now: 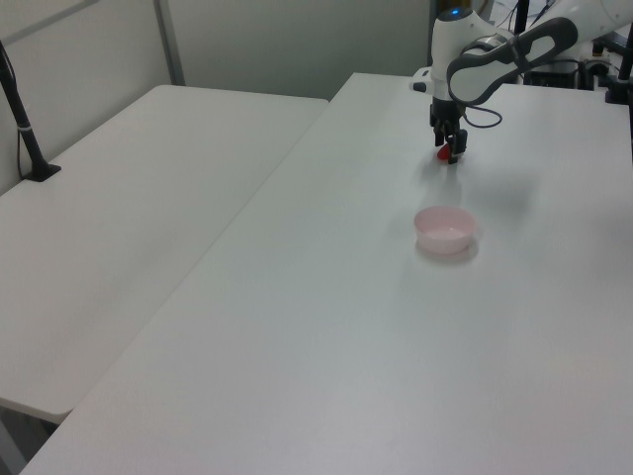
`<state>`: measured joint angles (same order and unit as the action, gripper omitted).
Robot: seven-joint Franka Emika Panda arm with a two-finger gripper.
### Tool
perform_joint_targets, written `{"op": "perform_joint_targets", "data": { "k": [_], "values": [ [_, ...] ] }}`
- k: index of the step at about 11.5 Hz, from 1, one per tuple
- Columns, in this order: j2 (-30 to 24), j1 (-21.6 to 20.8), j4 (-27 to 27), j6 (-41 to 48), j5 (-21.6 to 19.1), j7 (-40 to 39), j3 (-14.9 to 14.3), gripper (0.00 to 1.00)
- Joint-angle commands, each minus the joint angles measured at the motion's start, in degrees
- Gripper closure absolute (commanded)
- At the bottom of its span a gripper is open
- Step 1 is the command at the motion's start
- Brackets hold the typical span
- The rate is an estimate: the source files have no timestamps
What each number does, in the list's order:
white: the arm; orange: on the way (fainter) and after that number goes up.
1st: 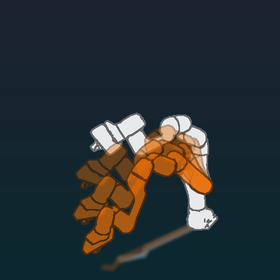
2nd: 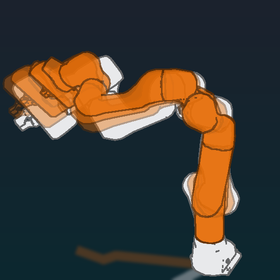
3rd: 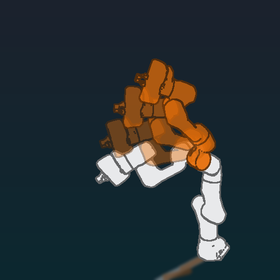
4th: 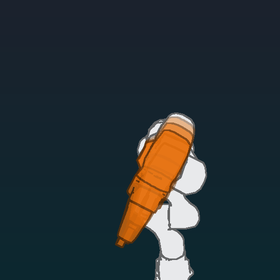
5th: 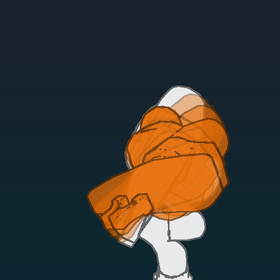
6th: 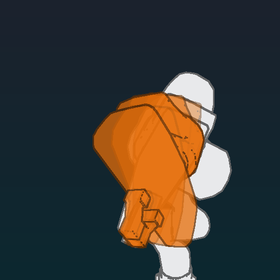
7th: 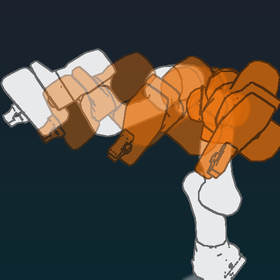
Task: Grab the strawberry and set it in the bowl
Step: 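Carry the held strawberry over the pink bowl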
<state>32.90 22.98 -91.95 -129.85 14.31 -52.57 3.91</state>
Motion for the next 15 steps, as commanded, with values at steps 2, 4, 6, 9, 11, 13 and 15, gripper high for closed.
{"op": "perform_joint_targets", "data": {
  "k": [2,4,6,9,11,13,15],
  "values": [
    [0.5,-0.2,-0.5,-2.2,-0.8,1.0,0.0,0.4],
    [-0.2,-0.1,-0.6,-1.6,-0.6,1.0,0.0,0.51],
    [-1.5,-0.3,-0.7,2.3,-0.4,1.2,0.0,0.63],
    [-3.2,-0.5,-0.7,5.7,-0.4,1.7,0.1,0.69],
    [-4.7,-1.4,-0.7,8.1,-0.9,3.3,1.4,0.68],
    [-6.6,-2.9,-0.8,11.9,-1.0,6.2,4.1,0.68],
    [-9.1,-5.4,-0.7,18.9,-0.9,9.1,7.6,0.66]
  ]
}}
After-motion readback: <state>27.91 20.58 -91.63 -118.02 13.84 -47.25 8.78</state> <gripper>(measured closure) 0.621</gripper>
